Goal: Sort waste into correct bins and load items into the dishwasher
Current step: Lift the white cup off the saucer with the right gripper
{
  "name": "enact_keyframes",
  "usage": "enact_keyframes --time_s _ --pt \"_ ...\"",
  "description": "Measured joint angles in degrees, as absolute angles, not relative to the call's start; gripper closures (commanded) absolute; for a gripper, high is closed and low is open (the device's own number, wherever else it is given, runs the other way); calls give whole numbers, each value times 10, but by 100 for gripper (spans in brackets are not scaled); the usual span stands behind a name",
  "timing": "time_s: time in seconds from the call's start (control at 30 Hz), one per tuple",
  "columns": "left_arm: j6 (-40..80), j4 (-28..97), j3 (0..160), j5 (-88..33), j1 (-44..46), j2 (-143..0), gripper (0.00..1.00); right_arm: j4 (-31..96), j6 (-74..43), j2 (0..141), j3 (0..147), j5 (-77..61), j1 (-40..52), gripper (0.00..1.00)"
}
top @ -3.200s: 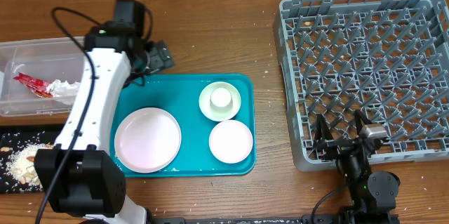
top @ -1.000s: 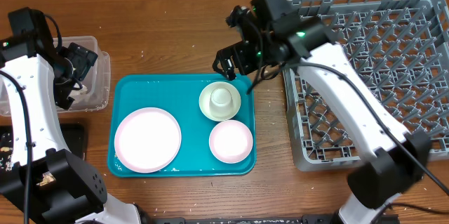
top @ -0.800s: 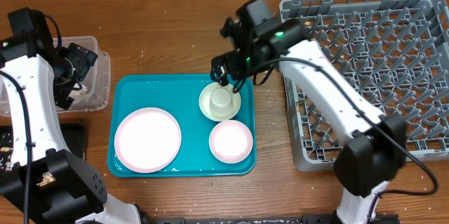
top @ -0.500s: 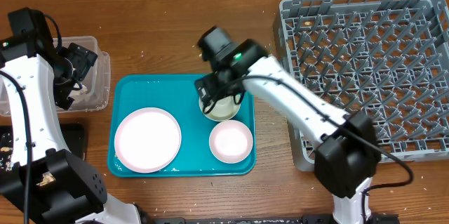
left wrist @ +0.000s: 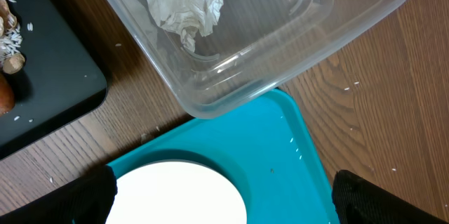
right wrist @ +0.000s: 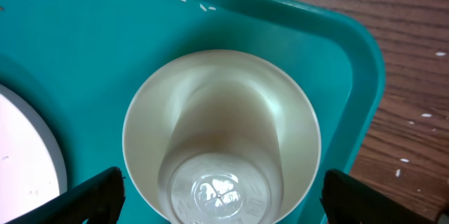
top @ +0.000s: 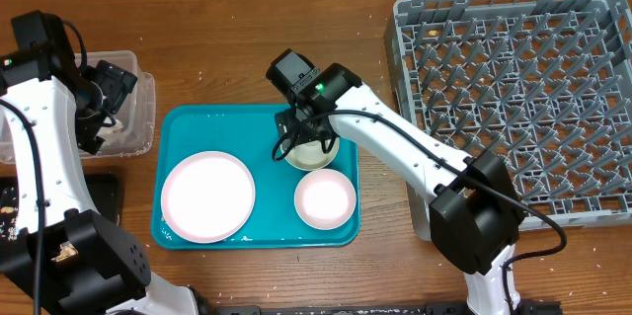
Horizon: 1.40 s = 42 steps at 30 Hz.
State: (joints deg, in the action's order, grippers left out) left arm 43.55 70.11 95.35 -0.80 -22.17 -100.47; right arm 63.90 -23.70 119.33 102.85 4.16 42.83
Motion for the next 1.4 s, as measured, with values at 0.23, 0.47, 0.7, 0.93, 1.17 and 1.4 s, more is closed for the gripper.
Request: enact_keyframes --time_s 0.23,0.47,0.7,0.93,1.17,1.4 --pt "435 701 954 -8 -222 -1005 0 621 -249 1193 994 29 429 9" --pt "435 701 954 -8 -222 -1005 0 603 -256 1195 985 27 429 29" --pt "435 701 954 -8 -222 -1005 0 604 -255 1195 985 27 429 38" --pt "435 701 954 -8 -222 -1005 0 608 -254 1195 986 28 429 42" --pt "435 701 954 -8 -222 -1005 0 653 -251 1190 1031 28 420 42" --pt "435 701 954 -8 -222 -1005 0 708 -230 1108 1117 61 339 41"
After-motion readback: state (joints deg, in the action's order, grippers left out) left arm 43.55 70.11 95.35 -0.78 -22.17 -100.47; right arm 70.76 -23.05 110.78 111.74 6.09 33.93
